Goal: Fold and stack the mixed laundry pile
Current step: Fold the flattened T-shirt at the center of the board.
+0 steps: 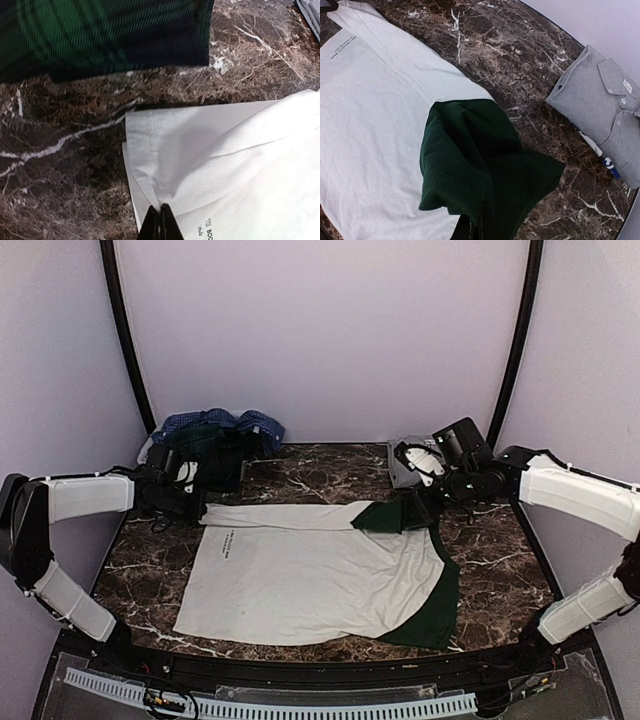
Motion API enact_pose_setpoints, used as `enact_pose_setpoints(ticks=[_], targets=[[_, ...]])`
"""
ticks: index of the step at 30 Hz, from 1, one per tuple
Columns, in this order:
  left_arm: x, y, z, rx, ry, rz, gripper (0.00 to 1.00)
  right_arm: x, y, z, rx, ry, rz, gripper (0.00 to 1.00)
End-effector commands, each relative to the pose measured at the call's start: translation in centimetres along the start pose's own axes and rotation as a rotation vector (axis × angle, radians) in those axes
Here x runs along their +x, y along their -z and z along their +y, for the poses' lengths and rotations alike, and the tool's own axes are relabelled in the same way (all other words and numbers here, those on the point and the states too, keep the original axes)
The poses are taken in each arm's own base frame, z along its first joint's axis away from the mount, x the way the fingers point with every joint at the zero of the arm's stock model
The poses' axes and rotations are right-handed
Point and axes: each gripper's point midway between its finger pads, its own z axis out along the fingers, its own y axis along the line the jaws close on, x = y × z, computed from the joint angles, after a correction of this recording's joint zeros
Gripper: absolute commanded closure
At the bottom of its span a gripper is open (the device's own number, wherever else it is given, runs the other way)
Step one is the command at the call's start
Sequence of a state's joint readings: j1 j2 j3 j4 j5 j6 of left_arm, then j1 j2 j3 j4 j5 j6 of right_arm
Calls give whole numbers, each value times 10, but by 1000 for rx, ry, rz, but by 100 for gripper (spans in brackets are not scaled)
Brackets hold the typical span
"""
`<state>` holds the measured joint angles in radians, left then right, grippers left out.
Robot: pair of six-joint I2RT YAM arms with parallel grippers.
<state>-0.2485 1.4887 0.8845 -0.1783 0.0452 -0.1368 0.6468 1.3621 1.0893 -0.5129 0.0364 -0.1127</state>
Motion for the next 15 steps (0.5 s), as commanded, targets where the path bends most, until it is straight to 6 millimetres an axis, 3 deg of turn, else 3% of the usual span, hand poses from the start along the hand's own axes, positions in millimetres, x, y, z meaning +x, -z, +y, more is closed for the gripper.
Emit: enact_pose_setpoints(ticks=[1, 7, 9, 11, 12, 14, 15], targets=[[36, 6, 9, -41, 86, 128, 100, 11, 14, 26, -94, -49, 21, 100], [50, 20, 3, -63, 71, 181, 99, 24, 29, 37, -130, -94, 71, 100], [52, 27, 0, -58, 60, 185, 96, 29, 31, 39, -144, -111, 92, 100], [52, 35, 4, -92, 75, 199, 86, 39, 30, 49, -195, -119, 150, 100], [54, 40, 6, -108, 84, 211, 76, 48, 30, 53, -218, -119, 201, 95], [46, 47, 9, -127, 99, 182, 58, 56, 30, 59, -239, -121, 253, 71], [41, 50, 8, -125, 104, 164, 55, 58, 32, 60, -241, -118, 256, 67]])
